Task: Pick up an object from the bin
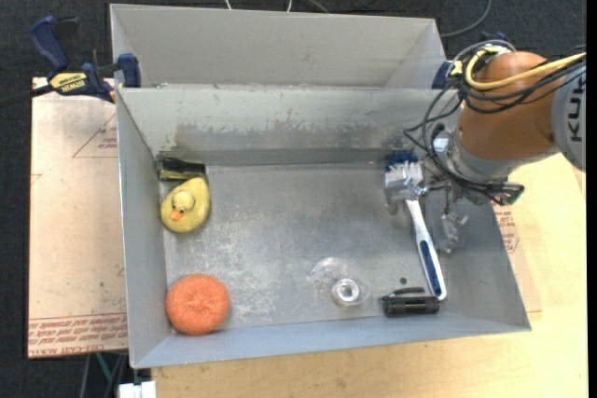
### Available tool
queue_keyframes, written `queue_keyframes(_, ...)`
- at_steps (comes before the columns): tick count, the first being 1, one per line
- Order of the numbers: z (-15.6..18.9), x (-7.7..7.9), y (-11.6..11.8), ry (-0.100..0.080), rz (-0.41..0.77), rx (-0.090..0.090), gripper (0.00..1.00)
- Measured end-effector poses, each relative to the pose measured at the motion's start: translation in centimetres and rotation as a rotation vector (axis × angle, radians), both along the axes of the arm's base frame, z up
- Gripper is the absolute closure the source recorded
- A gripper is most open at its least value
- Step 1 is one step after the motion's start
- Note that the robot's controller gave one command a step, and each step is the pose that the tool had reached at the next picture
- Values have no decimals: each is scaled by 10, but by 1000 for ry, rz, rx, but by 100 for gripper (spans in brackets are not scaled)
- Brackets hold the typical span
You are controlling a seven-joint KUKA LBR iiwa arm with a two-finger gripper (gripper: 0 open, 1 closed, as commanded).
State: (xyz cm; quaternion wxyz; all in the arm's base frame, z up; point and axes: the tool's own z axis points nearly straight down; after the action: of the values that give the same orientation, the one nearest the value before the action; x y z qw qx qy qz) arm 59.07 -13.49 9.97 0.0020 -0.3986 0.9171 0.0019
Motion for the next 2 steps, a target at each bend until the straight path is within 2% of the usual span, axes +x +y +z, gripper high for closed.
queue_keyframes(1,-25,25,9,-12,533,12,0)
queue_keyframes(2,-27,26,5,-15,574,8,100)
